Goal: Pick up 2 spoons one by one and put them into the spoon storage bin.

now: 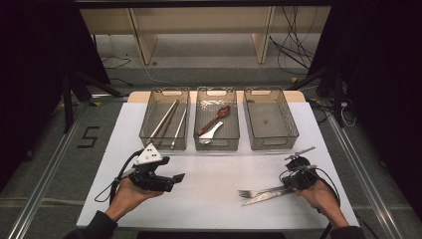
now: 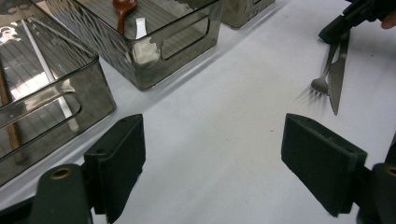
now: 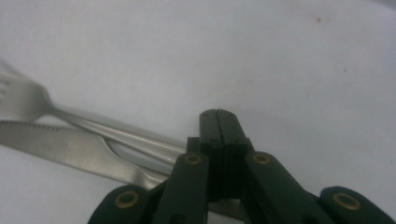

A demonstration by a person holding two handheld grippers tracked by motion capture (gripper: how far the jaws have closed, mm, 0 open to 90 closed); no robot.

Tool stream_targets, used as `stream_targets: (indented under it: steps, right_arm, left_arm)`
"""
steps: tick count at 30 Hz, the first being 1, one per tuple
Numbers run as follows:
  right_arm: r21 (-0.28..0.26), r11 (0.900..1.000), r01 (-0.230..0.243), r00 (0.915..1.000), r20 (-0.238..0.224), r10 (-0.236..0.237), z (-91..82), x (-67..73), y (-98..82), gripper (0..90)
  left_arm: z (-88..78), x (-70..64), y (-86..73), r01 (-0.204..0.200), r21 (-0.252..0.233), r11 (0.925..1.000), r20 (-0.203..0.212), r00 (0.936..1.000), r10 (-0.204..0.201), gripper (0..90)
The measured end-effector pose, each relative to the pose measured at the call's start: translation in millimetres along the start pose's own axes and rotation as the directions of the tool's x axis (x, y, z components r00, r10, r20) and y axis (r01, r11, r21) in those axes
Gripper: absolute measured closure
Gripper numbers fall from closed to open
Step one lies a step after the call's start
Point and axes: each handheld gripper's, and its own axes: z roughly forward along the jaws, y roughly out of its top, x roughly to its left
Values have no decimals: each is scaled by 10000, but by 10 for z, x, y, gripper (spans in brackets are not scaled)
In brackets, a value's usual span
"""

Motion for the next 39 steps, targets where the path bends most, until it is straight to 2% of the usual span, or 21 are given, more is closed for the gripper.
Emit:
stream_targets:
  steps: [11, 18, 25, 30, 35, 39]
  right_arm:
    - [349, 9993, 121, 9995, -293, -110, -97, 91, -208, 900]
    - [408, 9986, 328, 9990, -326, -314, -117, 111, -235, 894]
    - [-147, 9924, 1221, 9916, -402, -1226, -323, 125, -286, 572]
    - [7, 9878, 1558, 9872, -361, -1556, -366, 110, -371, 417]
    - [533, 9798, 1925, 9811, -279, -1913, -316, 127, -426, 352]
    - [635, 9779, 1994, 9798, -289, -1979, -299, 117, -438, 337]
  left_arm:
    - [-14, 4, 1, -57, -71, 10000, 28, 10000, 57, 211]
    - [-22, 5, -1, 20, -163, 9999, -2, 10000, -20, 211]
    - [-37, 16, -3, -21, -159, 9999, 27, 10000, 21, 210]
    - [-52, 15, -2, -76, -211, 9997, 7, 10000, 76, 209]
    - [-62, 20, -7, -25, -271, 9996, -15, 10000, 25, 208]
    - [-74, 22, -11, -41, -357, 9994, -8, 10000, 41, 207]
